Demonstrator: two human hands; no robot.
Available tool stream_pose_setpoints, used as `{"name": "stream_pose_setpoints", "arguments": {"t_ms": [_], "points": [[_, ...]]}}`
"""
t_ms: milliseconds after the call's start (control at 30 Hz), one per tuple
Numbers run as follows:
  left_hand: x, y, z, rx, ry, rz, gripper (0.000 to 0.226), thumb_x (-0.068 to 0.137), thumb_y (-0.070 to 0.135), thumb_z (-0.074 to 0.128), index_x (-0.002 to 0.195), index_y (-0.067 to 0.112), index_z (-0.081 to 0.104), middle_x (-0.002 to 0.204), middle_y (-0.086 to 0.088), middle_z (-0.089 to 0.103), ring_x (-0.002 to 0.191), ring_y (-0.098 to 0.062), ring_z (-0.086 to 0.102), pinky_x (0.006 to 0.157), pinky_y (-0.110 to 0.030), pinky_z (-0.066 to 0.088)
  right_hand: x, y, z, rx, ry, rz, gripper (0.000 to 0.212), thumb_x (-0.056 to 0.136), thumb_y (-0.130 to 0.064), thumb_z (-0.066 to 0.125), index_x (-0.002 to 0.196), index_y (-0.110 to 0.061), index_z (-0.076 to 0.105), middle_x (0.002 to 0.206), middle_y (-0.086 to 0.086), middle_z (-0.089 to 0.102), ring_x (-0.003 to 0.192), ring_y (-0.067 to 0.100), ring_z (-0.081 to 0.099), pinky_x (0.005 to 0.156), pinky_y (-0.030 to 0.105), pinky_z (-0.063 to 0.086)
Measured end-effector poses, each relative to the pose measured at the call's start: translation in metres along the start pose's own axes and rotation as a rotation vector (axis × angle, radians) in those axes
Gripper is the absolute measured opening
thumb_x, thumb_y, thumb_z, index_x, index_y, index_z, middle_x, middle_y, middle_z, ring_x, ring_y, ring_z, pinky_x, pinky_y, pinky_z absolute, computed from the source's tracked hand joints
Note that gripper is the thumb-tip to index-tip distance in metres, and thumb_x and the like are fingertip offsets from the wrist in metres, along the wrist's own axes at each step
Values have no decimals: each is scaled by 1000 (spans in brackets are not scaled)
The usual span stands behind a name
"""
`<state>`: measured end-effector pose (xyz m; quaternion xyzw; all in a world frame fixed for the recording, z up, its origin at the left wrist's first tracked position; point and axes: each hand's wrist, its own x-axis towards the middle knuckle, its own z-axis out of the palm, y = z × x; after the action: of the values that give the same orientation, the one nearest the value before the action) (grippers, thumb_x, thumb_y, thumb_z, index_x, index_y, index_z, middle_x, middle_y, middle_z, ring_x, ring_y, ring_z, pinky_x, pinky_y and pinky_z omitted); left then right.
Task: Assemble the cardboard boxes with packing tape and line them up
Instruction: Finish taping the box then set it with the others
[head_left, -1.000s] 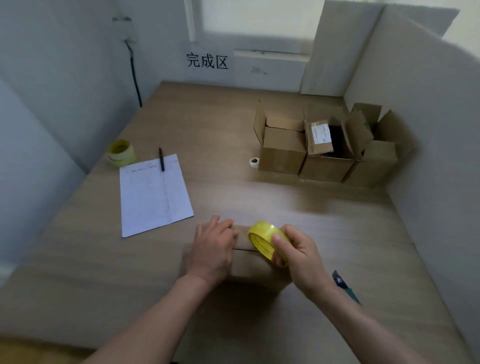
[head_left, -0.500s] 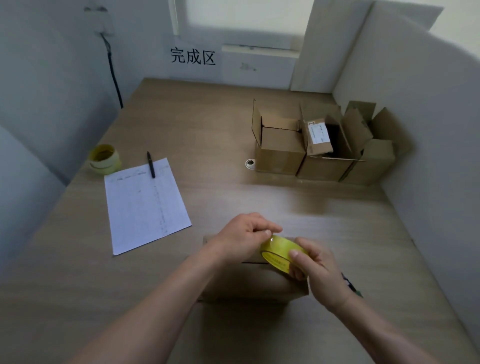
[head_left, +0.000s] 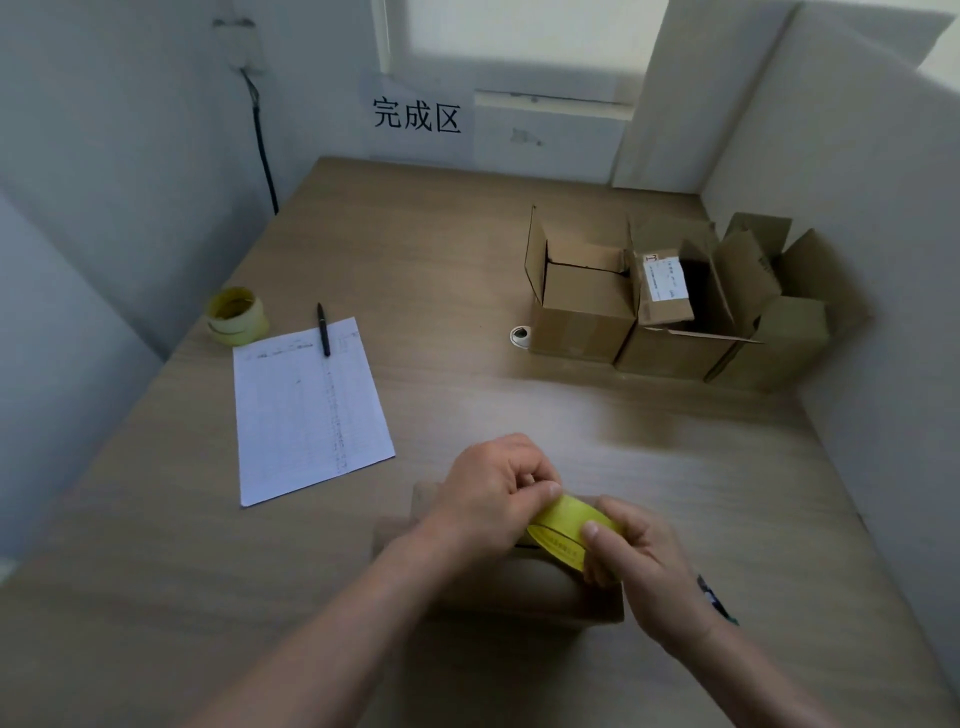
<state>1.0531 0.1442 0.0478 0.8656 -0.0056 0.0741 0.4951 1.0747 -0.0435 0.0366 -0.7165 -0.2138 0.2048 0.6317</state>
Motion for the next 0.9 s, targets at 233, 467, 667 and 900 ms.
{"name": "stream_pose_setpoints", "arguments": {"t_ms": [233,467,667,900], "points": [[-22,-2,11,-28,302,-255,18,88,22,53,73,13,55,68,2,60,66,-12,54,64,-34,45,7,5,-3,-120,51,4,41,56,-57,78,70,-21,63,60,0,55,57,8,48,51,25,36],[-42,-21,-6,-97,354,-406,20,95,12,52,75,17,51,66,0,60,64,-10,66,61,-31,51,15,17,8,-415,175,-32,34,80,-8,78,82,-34,56,76,-13,62,64,10,56,51,17,39],[-69,-39,-18,121,375,-331,14,86,27,45,73,21,43,57,7,46,60,-19,45,57,-37,37,16,22,20,-829,89,-97,28,71,-45,64,90,-44,43,69,-13,54,66,25,54,54,35,37],[-81,-51,-35,102,396,-443,20,90,19,50,71,18,44,64,-3,59,64,-26,55,60,-41,43,17,24,50,-468,112,-278,11,79,-30,65,83,-27,55,75,-10,59,71,2,56,59,17,39]]}}
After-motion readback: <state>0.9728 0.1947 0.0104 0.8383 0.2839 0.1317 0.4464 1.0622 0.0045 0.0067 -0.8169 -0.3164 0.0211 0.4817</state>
